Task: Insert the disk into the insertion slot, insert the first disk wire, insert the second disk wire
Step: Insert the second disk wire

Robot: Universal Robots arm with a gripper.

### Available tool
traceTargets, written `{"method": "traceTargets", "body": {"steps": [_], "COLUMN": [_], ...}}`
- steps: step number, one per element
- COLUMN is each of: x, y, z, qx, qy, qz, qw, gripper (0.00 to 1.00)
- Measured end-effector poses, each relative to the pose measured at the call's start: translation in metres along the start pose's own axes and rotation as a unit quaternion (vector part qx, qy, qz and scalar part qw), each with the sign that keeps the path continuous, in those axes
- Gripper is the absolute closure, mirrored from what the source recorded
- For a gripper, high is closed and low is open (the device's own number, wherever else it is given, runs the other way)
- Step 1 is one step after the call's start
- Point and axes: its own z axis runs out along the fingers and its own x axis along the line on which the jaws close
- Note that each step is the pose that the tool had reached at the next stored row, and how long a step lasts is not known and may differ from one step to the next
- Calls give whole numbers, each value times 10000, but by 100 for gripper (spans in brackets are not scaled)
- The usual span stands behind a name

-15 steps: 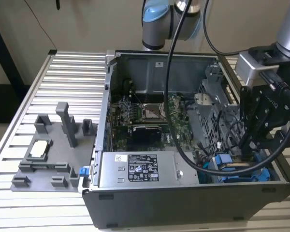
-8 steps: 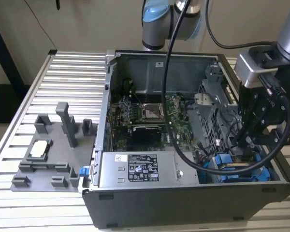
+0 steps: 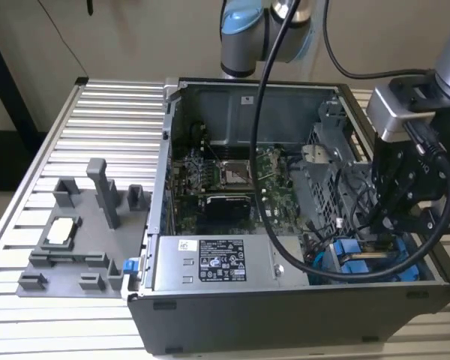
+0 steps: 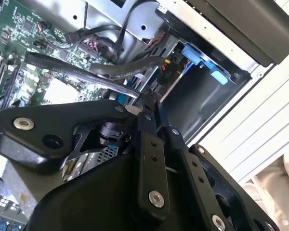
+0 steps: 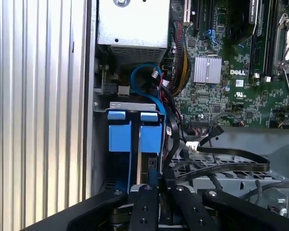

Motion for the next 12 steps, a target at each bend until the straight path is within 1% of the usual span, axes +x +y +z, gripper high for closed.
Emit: {"method": "traceTargets", "body": {"steps": [2,4,6,12], "x": [0,1,4,69], "y": [-1,-1,0,2], "z": [3,6,10,20], "qx": [6,14,17,19], "qy": [1,2,1,-40], "qz": [158,319,432,520], "qw": [9999,9995,9991,9986], "gripper": [84,84,84,84]}}
